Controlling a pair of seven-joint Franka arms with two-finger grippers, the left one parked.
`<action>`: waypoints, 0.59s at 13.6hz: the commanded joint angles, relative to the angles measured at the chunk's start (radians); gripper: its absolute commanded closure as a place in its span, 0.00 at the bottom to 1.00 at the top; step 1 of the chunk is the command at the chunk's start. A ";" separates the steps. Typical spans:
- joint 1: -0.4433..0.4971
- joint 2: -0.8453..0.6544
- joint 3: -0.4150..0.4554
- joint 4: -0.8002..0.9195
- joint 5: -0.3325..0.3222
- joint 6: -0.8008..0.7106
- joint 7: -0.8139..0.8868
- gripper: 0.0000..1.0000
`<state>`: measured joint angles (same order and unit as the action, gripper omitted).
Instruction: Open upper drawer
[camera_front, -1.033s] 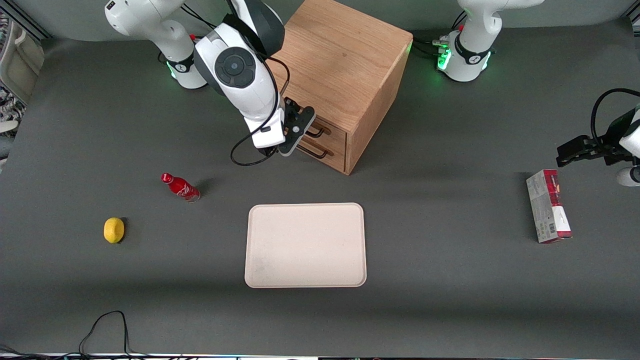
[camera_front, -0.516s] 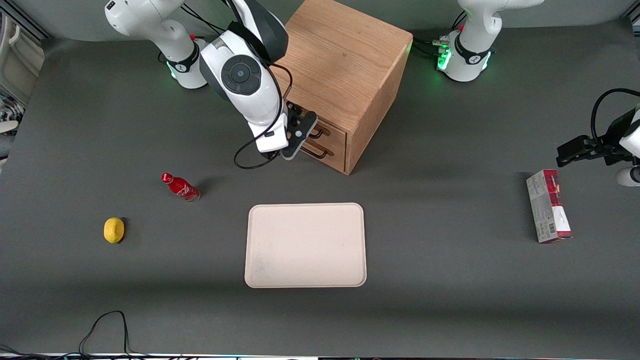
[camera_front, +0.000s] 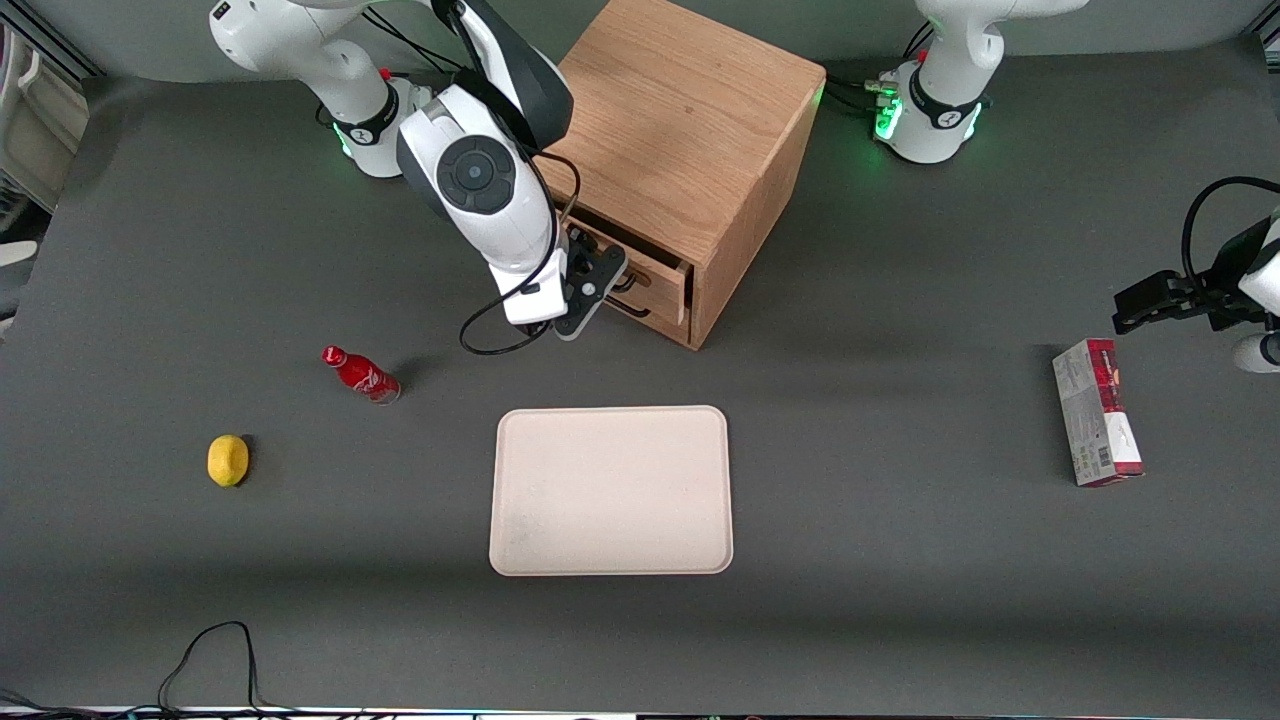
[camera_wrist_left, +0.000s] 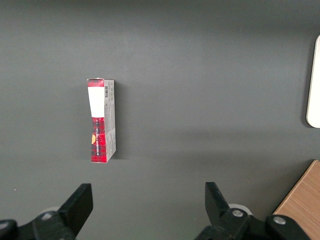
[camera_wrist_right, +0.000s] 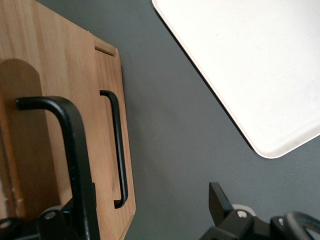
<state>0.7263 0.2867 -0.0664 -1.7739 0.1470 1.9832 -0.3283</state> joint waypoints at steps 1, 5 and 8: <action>-0.019 0.011 -0.007 0.028 -0.017 0.003 -0.026 0.00; -0.077 0.026 -0.007 0.063 -0.018 -0.007 -0.129 0.00; -0.105 0.032 -0.007 0.074 -0.017 -0.007 -0.161 0.00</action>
<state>0.6351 0.2951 -0.0746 -1.7364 0.1447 1.9839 -0.4589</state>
